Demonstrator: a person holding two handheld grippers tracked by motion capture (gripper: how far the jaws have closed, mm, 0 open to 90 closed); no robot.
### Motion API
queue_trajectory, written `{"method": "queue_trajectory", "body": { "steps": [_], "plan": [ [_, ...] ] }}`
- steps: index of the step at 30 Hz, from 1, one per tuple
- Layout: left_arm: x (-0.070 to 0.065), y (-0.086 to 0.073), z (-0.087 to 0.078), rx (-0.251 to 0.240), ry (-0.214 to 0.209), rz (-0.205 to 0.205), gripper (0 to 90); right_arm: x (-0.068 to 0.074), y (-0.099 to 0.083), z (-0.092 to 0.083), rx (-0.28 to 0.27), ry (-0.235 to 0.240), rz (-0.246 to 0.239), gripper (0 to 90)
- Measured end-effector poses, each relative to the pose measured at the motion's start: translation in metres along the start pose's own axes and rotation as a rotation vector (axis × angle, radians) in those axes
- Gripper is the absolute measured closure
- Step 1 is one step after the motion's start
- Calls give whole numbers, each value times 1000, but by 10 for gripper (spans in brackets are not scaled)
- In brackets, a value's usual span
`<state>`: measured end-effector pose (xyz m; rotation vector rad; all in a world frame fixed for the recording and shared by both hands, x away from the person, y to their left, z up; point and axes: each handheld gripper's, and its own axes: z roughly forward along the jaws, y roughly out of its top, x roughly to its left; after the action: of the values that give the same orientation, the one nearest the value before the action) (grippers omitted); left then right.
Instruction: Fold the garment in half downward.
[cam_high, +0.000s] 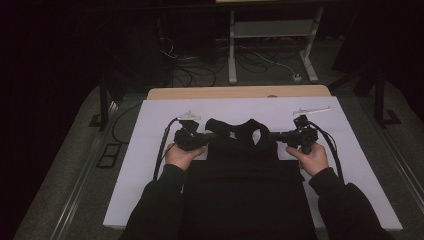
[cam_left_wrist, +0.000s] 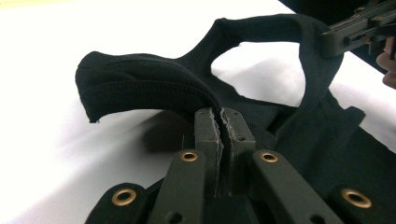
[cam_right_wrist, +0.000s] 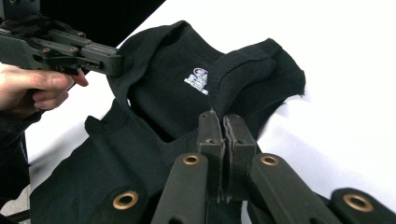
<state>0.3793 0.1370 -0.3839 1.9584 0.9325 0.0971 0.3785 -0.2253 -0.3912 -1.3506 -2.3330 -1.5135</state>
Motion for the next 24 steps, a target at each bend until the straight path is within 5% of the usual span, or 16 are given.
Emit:
{"method": "queue_trajectory", "body": {
  "steps": [15, 24],
  "plan": [
    [-27, -8, -26, -56, -60, 8, 849, 28, -8, -19, -31, 34, -36, 859],
    [-51, -20, -39, -55, -76, 55, 848, 53, -21, -37, -38, 56, -80, 859]
  ]
}}
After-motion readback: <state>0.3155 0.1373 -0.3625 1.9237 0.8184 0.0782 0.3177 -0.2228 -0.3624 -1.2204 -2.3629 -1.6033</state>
